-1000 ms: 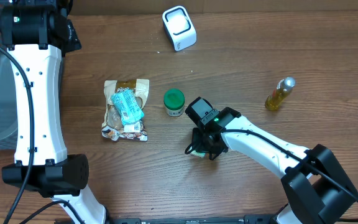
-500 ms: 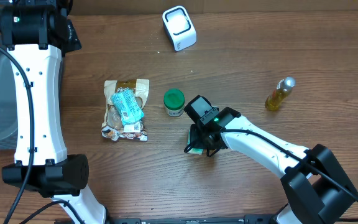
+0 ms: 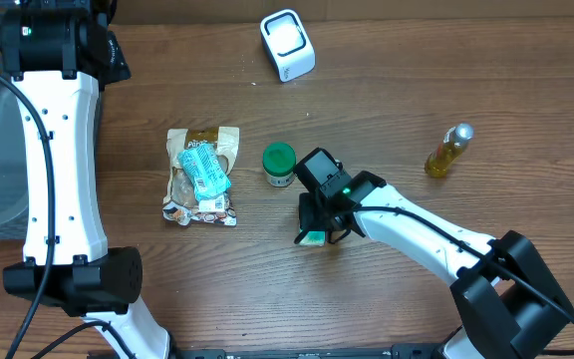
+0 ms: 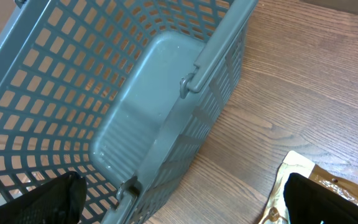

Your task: Scan the item barcode

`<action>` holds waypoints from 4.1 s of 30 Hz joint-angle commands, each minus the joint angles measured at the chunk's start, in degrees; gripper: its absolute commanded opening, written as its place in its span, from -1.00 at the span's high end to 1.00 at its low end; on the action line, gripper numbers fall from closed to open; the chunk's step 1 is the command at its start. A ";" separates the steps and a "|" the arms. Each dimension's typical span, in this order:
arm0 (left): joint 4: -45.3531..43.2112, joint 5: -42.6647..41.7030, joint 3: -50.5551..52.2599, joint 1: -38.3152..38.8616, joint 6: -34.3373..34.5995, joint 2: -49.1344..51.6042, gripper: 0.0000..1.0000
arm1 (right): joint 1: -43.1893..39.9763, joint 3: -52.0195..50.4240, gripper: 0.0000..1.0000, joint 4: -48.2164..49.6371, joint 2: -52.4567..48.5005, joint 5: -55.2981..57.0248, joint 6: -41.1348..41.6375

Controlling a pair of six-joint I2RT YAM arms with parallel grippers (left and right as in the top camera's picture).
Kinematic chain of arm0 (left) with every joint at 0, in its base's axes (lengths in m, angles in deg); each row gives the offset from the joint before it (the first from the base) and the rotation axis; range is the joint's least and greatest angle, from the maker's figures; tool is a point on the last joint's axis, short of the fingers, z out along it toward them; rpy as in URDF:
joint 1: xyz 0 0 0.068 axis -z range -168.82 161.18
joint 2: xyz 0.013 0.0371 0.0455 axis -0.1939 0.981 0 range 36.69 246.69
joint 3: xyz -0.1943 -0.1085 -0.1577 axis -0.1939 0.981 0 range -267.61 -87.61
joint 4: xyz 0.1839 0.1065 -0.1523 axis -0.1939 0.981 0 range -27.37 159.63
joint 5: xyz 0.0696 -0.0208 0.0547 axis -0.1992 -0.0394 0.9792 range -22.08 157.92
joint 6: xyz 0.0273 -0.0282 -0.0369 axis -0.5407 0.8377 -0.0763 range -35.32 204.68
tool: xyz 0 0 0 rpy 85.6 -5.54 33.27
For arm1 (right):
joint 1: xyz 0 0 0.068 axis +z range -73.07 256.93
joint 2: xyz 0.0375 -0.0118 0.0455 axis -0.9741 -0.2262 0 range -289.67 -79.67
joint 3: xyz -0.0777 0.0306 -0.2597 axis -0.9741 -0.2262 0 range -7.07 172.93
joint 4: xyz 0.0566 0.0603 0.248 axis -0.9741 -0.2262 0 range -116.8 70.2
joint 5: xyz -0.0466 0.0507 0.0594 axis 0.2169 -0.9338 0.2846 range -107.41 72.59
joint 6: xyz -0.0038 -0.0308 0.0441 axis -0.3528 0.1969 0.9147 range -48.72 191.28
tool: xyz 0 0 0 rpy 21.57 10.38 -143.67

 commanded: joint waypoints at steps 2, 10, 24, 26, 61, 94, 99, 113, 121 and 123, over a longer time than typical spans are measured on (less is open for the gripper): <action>-0.11 1.11 -1.07 0.07 -1.05 -0.35 -0.99 | -0.24 6.56 0.66 -5.60 -0.07 -0.57 -4.15; -0.11 1.11 -1.07 0.07 -1.05 -0.35 -0.99 | 2.75 8.00 0.47 -6.88 -0.37 -0.48 -6.25; -0.11 1.11 -1.07 0.07 -1.05 -0.35 -0.99 | 10.16 7.96 0.23 -6.78 -8.76 11.78 -1.07; -0.11 1.11 -1.07 0.07 -1.05 -0.35 -0.99 | 10.16 7.96 0.23 -6.71 -8.76 11.78 -1.09; -0.11 1.11 -1.07 0.07 -1.05 -0.35 -0.99 | 10.16 14.03 0.14 -14.49 -8.76 16.02 -4.11; -0.11 1.11 -1.07 0.07 -1.05 -0.35 -0.99 | 9.68 8.33 0.46 -7.98 -11.72 16.02 -4.15; -0.11 1.11 -1.07 0.07 -1.05 -0.35 -0.99 | 9.68 8.37 0.31 -7.96 -11.69 16.06 -4.20; -0.11 1.11 -1.07 0.07 -1.05 -0.35 -0.99 | 9.40 15.72 0.29 -16.46 -11.67 19.02 -4.55; -0.11 1.11 -1.07 0.07 -1.05 -0.35 -0.99 | 9.35 15.61 0.31 -15.96 -13.07 15.69 -4.55; -0.11 1.11 -1.07 0.07 -1.05 -0.35 -0.99 | 9.35 15.61 0.31 -15.56 -14.12 13.44 -4.57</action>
